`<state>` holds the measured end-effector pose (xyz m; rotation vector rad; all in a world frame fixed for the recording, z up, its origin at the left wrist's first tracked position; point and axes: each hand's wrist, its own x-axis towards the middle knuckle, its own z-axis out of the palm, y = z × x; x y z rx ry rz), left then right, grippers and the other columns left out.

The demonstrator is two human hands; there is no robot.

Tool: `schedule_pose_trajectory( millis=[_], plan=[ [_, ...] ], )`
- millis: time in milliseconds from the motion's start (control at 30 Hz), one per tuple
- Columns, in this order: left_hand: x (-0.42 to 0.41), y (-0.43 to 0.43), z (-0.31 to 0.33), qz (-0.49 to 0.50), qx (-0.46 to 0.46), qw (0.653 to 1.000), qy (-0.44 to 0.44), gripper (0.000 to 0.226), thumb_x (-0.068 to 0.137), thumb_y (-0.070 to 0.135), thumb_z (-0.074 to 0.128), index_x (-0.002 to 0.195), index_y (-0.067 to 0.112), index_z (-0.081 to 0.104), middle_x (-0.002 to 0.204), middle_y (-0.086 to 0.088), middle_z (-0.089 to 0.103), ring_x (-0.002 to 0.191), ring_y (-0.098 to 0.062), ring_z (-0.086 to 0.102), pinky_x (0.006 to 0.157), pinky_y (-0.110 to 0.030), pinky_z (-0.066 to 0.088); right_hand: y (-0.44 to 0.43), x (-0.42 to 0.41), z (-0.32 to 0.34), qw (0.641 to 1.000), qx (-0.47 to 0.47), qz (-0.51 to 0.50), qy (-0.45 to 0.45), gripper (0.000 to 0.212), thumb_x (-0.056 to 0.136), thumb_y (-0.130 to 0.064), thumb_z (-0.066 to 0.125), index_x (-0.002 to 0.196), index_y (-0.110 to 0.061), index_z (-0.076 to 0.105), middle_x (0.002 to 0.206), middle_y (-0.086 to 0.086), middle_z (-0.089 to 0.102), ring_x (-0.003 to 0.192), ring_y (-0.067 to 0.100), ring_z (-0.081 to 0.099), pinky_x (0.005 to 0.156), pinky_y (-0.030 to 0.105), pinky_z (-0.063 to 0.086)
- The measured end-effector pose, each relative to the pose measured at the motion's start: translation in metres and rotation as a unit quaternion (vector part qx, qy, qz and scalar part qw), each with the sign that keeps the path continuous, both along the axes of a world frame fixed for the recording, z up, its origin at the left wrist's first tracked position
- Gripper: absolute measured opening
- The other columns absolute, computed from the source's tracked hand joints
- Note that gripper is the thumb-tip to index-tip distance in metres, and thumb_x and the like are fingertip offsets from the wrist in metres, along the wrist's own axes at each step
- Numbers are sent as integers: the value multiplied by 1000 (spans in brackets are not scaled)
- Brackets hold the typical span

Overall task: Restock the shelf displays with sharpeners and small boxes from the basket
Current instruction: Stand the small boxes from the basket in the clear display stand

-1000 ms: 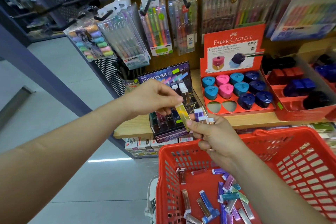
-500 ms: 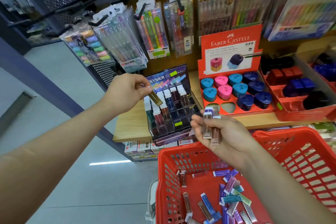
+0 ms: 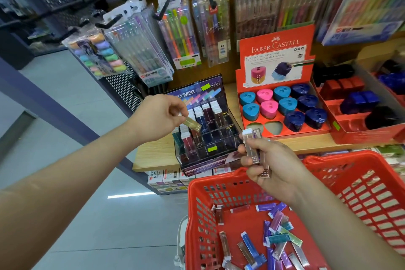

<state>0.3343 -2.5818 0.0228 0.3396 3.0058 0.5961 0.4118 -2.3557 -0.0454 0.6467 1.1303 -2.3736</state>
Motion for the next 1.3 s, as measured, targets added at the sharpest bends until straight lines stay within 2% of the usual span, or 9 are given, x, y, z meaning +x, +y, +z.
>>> schedule_pose_trajectory(
  millis=[167,367,500,533,633,833,1000,1167,1300],
  plan=[
    [2,4,-1,-14,-7,1000,-9,14,82,15,75,88,22,65,78,7,68,74,-5,66,78,-27,55,-2,0,-4,998,45,22,39,11,91,-7,62,99,-14,60,67,2,51,52,8,45,36,14,27],
    [20,32,0,8,199,966,-162,11,80,1,72,86,9,67,74,-11,73,66,-17,70,67,-26,59,-18,-15,-4,959,207,93,169,8,88,-12,70,94,-12,65,64,-1,45,49,7,36,38,16,28],
    [15,28,-10,51,267,947,-172,7,86,4,68,92,2,69,74,-12,72,63,-15,68,63,-25,58,-21,-24,-9,951,237,69,184,4,87,-7,69,88,-8,65,57,-3,49,51,14,38,37,17,31],
    [8,23,-13,69,245,957,-138,5,87,8,67,89,5,70,74,-10,71,62,-13,66,63,-27,57,-21,-27,-11,950,247,54,182,5,87,-7,70,85,-7,65,56,-2,49,49,14,39,37,16,31],
    [-12,5,-25,69,48,996,-27,9,85,23,71,81,16,73,72,1,70,62,-9,61,70,-31,55,-22,-34,-17,951,255,15,173,9,87,-5,69,82,-10,63,57,0,53,45,10,49,36,15,32],
    [-21,14,-35,53,-131,990,-24,36,69,60,73,80,28,61,76,13,62,77,-10,60,73,-32,53,-26,-38,-19,942,281,19,183,7,87,-2,69,90,-6,63,61,6,59,40,4,55,35,15,34],
    [-30,26,-30,32,-207,978,-19,32,71,50,76,73,25,56,73,10,61,76,-17,59,73,-37,54,-28,-39,-20,929,314,6,197,13,85,-6,72,76,-11,63,41,-3,51,32,4,44,34,15,31],
    [-28,16,-21,6,-129,992,-14,17,82,33,74,89,18,73,85,5,71,81,-15,65,78,-31,53,-32,-42,-14,951,262,-20,163,17,87,-3,69,77,-12,59,48,-1,59,44,12,56,34,19,33],
    [-30,-4,-6,92,118,988,-51,4,87,15,69,89,15,66,77,-2,73,74,-13,71,77,-29,56,-34,-41,-12,963,224,-18,146,16,87,1,67,81,-11,57,72,6,63,54,12,66,37,20,36]
  ],
)
